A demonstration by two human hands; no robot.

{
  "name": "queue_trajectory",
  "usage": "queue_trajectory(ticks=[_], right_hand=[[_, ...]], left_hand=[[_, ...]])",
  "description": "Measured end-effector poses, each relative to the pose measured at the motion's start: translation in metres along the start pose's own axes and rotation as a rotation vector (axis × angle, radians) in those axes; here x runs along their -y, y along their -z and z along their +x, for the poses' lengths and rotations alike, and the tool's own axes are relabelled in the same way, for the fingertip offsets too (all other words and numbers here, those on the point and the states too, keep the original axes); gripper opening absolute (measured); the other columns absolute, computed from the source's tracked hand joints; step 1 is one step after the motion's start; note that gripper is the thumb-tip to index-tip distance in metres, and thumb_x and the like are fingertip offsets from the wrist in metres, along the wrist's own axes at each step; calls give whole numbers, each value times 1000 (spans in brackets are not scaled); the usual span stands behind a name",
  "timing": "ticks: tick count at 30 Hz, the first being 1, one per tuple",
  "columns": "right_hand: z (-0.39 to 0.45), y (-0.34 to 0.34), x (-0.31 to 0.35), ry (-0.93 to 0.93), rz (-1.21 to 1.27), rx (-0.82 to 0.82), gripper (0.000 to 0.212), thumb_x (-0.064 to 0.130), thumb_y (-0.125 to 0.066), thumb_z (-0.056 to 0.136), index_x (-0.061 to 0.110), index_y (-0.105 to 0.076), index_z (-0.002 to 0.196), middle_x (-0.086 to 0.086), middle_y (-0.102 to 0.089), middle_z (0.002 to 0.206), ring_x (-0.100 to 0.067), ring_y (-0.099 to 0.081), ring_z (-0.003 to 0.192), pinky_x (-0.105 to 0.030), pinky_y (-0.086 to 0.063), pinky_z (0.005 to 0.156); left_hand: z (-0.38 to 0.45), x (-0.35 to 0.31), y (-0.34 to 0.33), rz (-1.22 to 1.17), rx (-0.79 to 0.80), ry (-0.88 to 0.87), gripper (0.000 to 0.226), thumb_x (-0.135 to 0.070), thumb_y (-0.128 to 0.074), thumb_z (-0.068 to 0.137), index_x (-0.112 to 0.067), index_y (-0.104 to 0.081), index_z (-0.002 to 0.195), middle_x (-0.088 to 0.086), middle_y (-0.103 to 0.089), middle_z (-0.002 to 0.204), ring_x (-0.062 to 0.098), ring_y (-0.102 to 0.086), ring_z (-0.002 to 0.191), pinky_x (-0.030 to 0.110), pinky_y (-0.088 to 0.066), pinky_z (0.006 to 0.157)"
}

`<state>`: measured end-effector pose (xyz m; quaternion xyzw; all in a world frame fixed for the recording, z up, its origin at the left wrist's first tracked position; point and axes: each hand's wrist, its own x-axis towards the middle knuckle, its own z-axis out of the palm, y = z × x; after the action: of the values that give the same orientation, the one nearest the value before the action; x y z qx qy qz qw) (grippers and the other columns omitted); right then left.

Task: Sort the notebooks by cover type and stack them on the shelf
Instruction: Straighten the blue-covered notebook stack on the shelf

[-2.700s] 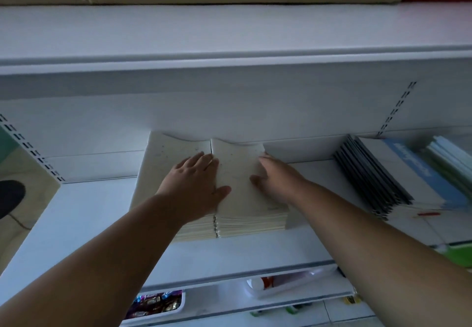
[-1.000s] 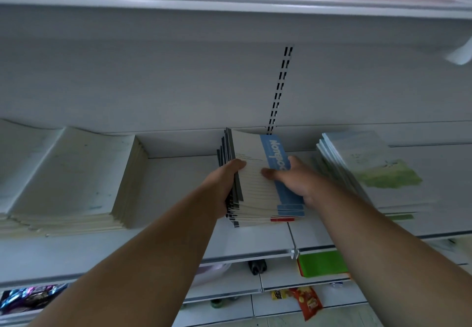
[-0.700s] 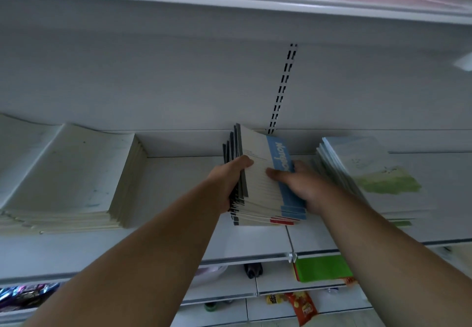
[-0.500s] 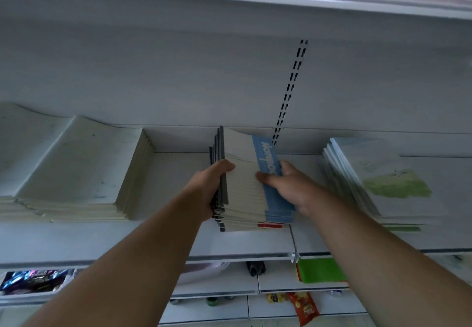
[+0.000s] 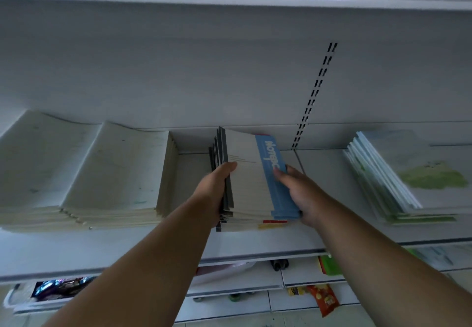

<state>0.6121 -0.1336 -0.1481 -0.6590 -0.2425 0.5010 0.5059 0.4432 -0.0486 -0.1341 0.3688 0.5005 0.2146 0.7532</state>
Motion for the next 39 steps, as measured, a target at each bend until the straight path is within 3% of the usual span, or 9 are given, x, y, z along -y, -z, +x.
queue_trajectory(ticks=[4, 7, 11, 15, 21, 26, 28, 31, 39], right_hand=[[-8, 6, -6, 69, 20, 20, 45, 50, -63, 91, 32, -55, 131, -2, -71, 118, -19, -70, 99, -38, -57, 80], [-24, 4, -21, 169, -23, 71, 88, 65, -80, 60, 38, -45, 136, 11, -68, 123, -9, -66, 110, -31, -55, 90], [-19, -2, -24, 162, -43, 139, 107, 70, -83, 52, 36, -38, 143, 12, -66, 125, -7, -65, 112, -28, -52, 92], [-12, -4, -24, 97, 33, 106, 88, 78, -59, 70, 32, -45, 144, 9, -61, 131, -9, -58, 118, -31, -46, 94], [-14, -5, -23, 87, -19, 162, 106, 90, -65, 54, 36, -45, 144, 5, -58, 140, -17, -53, 130, -48, -34, 114], [-27, 2, -13, 175, -374, 178, 114, 64, -69, 64, 39, -5, 156, 18, -38, 148, 3, -50, 122, -21, -41, 101], [-30, 2, -12, 243, -536, 204, 121, 55, -79, 61, 40, -3, 154, 24, -40, 143, 15, -48, 116, -12, -41, 97], [-22, 0, -9, 274, -716, 108, 141, 71, -79, 49, 32, 3, 157, 12, -23, 161, -4, -29, 142, -30, -27, 116], [-10, 13, -2, 240, -862, 197, 145, 69, -84, 50, 36, 10, 155, 15, -12, 164, -8, -24, 146, -38, -27, 120]], left_hand=[[7, 15, 7, 11, -5, -60, 114, -78, -79, 53, -34, -36, 150, 8, -51, 148, 34, -55, 129, 54, -42, 108], [-15, 27, 13, 27, 11, -188, 77, -53, -59, 93, -42, -16, 156, -1, -46, 150, 22, -48, 133, 39, -36, 110], [-17, 40, 19, -18, 30, -273, 65, -42, -50, 98, -34, -23, 156, -12, -62, 114, -4, -65, 92, 17, -55, 71], [-15, 38, 29, -42, 56, -300, 81, -56, -62, 83, -34, -30, 155, 0, -54, 145, 19, -50, 135, 43, -39, 114], [-17, 42, 30, 18, 117, -281, 96, -81, -64, 71, -42, -32, 152, -3, -42, 155, 22, -34, 146, 55, -22, 120], [-43, 45, 34, 337, 106, -403, 83, -61, -47, 85, -42, -10, 156, -26, -34, 150, -15, -34, 132, 8, -34, 102], [-44, 52, 35, 462, 93, -446, 92, -65, -56, 81, -51, -1, 153, -26, -44, 141, -13, -46, 125, 17, -43, 101], [-31, 50, 37, 710, -4, -542, 100, -77, -54, 75, -52, 3, 153, -9, -37, 154, 12, -42, 138, 46, -41, 113], [-25, 40, 48, 1010, -25, -623, 113, -66, -60, 75, -35, 12, 157, -4, -28, 159, 18, -33, 143, 46, -39, 114]])
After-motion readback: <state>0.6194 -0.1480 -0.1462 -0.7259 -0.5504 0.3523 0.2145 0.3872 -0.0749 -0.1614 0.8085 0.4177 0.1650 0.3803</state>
